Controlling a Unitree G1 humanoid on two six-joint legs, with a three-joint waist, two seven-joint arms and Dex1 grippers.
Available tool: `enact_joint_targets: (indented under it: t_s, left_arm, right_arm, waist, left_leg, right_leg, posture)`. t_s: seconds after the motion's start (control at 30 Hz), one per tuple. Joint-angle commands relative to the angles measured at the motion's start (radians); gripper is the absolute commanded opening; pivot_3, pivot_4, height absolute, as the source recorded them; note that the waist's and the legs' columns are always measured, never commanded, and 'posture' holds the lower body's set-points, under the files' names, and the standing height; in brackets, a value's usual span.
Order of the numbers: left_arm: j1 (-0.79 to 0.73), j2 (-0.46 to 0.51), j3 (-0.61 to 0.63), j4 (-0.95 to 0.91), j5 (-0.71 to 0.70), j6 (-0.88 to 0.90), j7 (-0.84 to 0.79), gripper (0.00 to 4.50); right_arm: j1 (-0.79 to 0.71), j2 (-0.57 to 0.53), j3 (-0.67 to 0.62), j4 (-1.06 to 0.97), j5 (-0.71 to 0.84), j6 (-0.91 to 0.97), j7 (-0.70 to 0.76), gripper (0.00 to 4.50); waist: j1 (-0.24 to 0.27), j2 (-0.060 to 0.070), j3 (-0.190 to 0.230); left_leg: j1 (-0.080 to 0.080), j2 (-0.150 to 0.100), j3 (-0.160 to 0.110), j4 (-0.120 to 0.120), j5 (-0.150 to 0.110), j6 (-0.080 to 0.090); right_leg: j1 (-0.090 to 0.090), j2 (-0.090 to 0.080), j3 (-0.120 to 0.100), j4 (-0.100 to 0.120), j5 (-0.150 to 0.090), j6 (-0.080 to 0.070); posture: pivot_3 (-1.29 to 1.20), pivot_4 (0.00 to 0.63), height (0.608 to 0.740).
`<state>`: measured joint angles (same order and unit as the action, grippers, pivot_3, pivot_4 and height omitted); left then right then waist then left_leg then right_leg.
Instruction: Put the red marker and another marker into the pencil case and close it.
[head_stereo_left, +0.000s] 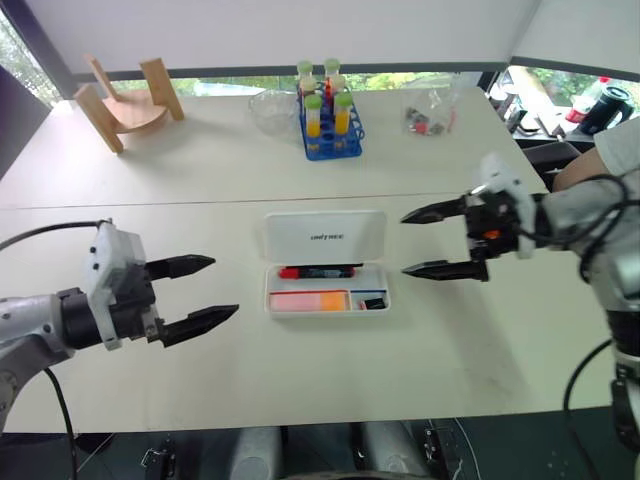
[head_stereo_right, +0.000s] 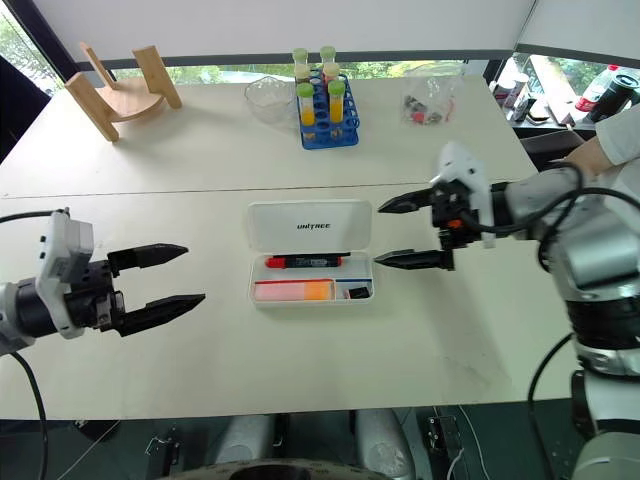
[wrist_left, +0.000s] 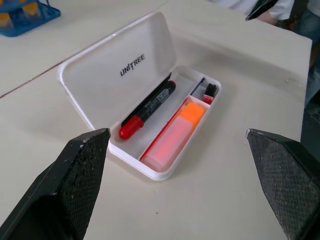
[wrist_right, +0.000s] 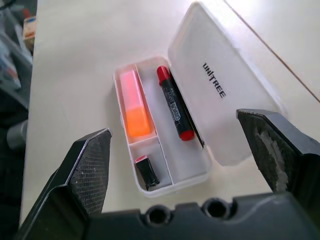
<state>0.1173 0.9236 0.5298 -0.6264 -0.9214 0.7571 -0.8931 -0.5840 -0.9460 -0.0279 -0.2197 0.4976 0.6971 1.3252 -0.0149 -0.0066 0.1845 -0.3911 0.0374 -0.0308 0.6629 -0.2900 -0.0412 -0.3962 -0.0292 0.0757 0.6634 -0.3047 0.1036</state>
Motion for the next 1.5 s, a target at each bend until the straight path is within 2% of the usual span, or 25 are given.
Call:
enact_joint_targets:
  t_s: [0.03, 0.13, 0.3, 0.73, 0.8, 0.87, 1.07, 1.17, 1.3, 1.4, 1.5]
  left_arm:
    - [-0.050, -0.009, -0.018, 0.049, 0.053, -0.044, 0.039, 4.50]
    - [-0.213, -0.050, -0.151, 0.276, 0.161, -0.124, 0.025, 4.50]
    - [-0.360, -0.040, -0.301, 0.486, 0.296, -0.233, -0.095, 4.50]
    - [-0.564, -0.100, -0.407, 0.746, 0.365, -0.284, -0.245, 4.50]
    - [-0.604, -0.114, -0.432, 0.807, 0.390, -0.316, -0.285, 3.95]
    - [-0.642, -0.128, -0.456, 0.866, 0.418, -0.352, -0.317, 3.15]
    - [-0.787, -0.194, -0.510, 1.093, 0.518, -0.482, -0.371, 0.15]
    - [-0.927, -0.290, -0.536, 1.320, 0.595, -0.613, -0.342, 0.06]
    - [-1.042, -0.393, -0.544, 1.529, 0.647, -0.718, -0.351, 0.06]
    - [-1.098, -0.451, -0.530, 1.608, 0.642, -0.735, -0.418, 0.06]
    - [-1.114, -0.454, -0.523, 1.599, 0.629, -0.694, -0.512, 0.06]
  right_arm:
    - [0.032, -0.007, -0.066, -0.077, 0.075, 0.075, -0.053, 4.43]
    - [0.107, 0.008, -0.106, -0.159, 0.122, 0.140, -0.132, 4.43]
    - [0.161, 0.015, -0.123, -0.221, 0.147, 0.155, -0.209, 4.43]
    - [0.181, 0.002, -0.128, -0.252, 0.174, 0.149, -0.279, 4.43]
    - [0.178, 0.001, -0.126, -0.252, 0.178, 0.150, -0.284, 4.50]
    - [0.175, 0.000, -0.126, -0.252, 0.180, 0.149, -0.287, 4.50]
    - [0.173, -0.008, -0.128, -0.253, 0.188, 0.147, -0.297, 4.50]
    - [0.184, -0.025, -0.153, -0.267, 0.203, 0.162, -0.305, 4.50]
    - [0.217, -0.051, -0.197, -0.314, 0.258, 0.201, -0.307, 4.50]
    - [0.235, -0.066, -0.213, -0.330, 0.267, 0.206, -0.322, 4.50]
    - [0.249, -0.073, -0.228, -0.340, 0.280, 0.213, -0.335, 4.50]
  waist:
    - [-0.002, 0.000, 0.000]
    - [0.003, 0.001, 0.000]
    - [-0.002, 0.000, 0.000]
    - [0.000, -0.001, 0.001]
    - [0.000, -0.001, 0.001]
    - [0.001, -0.001, 0.001]
    - [0.001, -0.001, 0.001]
    - [0.007, -0.002, 0.001]
    - [0.004, -0.002, 0.001]
    - [0.000, -0.002, 0.001]
    - [-0.008, -0.002, 0.001]
  left_leg:
    - [0.000, 0.000, 0.000, 0.000, 0.000, 0.000]
    - [0.000, -0.001, 0.001, 0.000, 0.000, 0.000]
    - [-0.001, -0.001, 0.001, 0.000, 0.000, 0.000]
    - [-0.003, -0.001, 0.001, 0.000, 0.000, 0.000]
    - [-0.003, -0.001, 0.001, 0.000, 0.000, 0.000]
    - [-0.003, -0.001, 0.001, 0.000, 0.000, 0.000]
    - [-0.003, -0.001, 0.001, 0.000, 0.000, 0.000]
    - [-0.003, -0.001, -0.001, 0.002, 0.000, 0.000]
    - [-0.005, -0.002, -0.001, 0.003, 0.000, 0.000]
    - [-0.007, -0.002, -0.002, 0.002, 0.000, 0.000]
    - [-0.012, -0.002, -0.002, 0.003, 0.000, 0.000]
  right_leg:
    - [0.000, 0.000, 0.000, 0.000, 0.000, 0.000]
    - [0.000, 0.000, 0.001, 0.001, 0.000, 0.000]
    - [-0.001, 0.000, 0.000, 0.000, 0.000, 0.000]
    - [-0.003, 0.001, 0.000, 0.000, 0.000, 0.001]
    - [-0.003, 0.001, 0.000, 0.001, 0.000, 0.001]
    - [-0.003, 0.001, 0.000, 0.000, 0.000, 0.001]
    - [-0.003, 0.001, 0.000, 0.001, 0.000, 0.001]
    - [-0.002, 0.001, -0.001, 0.001, 0.000, 0.001]
    - [-0.002, 0.000, -0.001, 0.000, 0.001, 0.001]
    - [-0.004, 0.000, -0.001, 0.001, 0.000, 0.001]
    - [-0.010, 0.001, -0.001, 0.003, 0.001, 0.001]
  posture:
    - [0.00, 0.150, 0.740]
    - [0.00, 0.150, 0.740]
    - [0.00, 0.150, 0.740]
    - [0.00, 0.150, 0.740]
    - [0.00, 0.150, 0.740]
    - [0.00, 0.150, 0.740]
    - [0.00, 0.150, 0.740]
    - [0.00, 0.150, 0.740]
    - [0.00, 0.150, 0.740]
    - [0.00, 0.150, 0.740]
    - [0.00, 0.150, 0.740]
